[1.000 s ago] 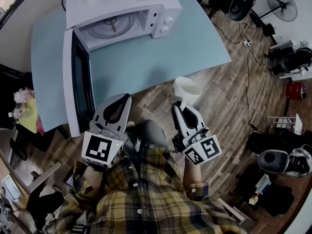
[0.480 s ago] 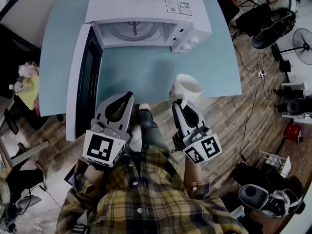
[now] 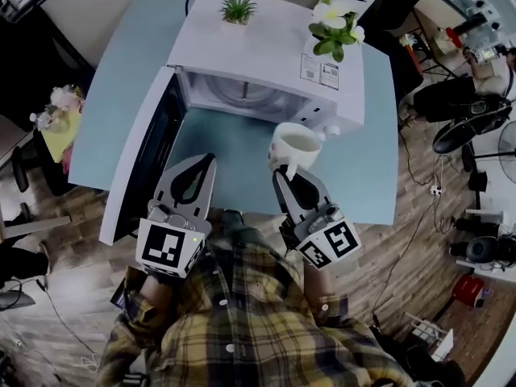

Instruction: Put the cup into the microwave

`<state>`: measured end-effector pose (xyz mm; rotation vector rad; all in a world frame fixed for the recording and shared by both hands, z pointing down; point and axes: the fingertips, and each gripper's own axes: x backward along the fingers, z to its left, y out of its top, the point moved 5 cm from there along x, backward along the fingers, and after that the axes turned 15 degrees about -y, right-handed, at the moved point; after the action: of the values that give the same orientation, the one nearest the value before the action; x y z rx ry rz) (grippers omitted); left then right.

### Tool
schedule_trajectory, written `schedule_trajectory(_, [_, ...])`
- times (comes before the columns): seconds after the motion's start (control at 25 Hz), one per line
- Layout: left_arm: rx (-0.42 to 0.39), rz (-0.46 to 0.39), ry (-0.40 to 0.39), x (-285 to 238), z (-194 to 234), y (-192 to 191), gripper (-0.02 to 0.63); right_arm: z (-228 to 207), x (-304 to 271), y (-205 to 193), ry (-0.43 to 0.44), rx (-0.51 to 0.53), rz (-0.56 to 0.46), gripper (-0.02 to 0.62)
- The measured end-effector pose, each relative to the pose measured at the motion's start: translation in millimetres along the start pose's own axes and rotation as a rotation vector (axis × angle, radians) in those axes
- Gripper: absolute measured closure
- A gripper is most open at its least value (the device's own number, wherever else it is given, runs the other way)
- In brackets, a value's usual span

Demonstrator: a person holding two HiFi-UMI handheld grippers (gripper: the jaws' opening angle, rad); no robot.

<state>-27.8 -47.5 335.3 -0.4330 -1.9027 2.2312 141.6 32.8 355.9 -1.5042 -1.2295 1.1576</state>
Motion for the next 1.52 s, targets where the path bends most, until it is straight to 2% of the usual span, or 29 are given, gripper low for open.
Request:
schedule_trajectory(0.36, [-0.007, -0.018, 0.160, -15.0, 14.8, 9.3, 0.615, -7.8, -41.6, 10.6, 0.207, 0.031, 0.019, 0.543])
schedule_trajectory(0.64, [0.010, -0.009, 0.232, -21.4, 13.1, 1.2, 0.616, -19.4, -52.7, 7.4, 0.277, 0.032, 0.038, 0.543])
schedule_trajectory(0.96, [0.039, 0.008, 0.248, -21.0, 16.0, -7.4, 0.616, -21.8, -63.5, 2.1, 0.287, 0.037, 0.066, 0.543])
schedule_trajectory(1.52, [0.044, 0.022, 0.179, -30.5, 39.9, 0.9, 0.615, -15.3, -85.2, 5.9, 0.243, 0.053, 0.069, 0.543])
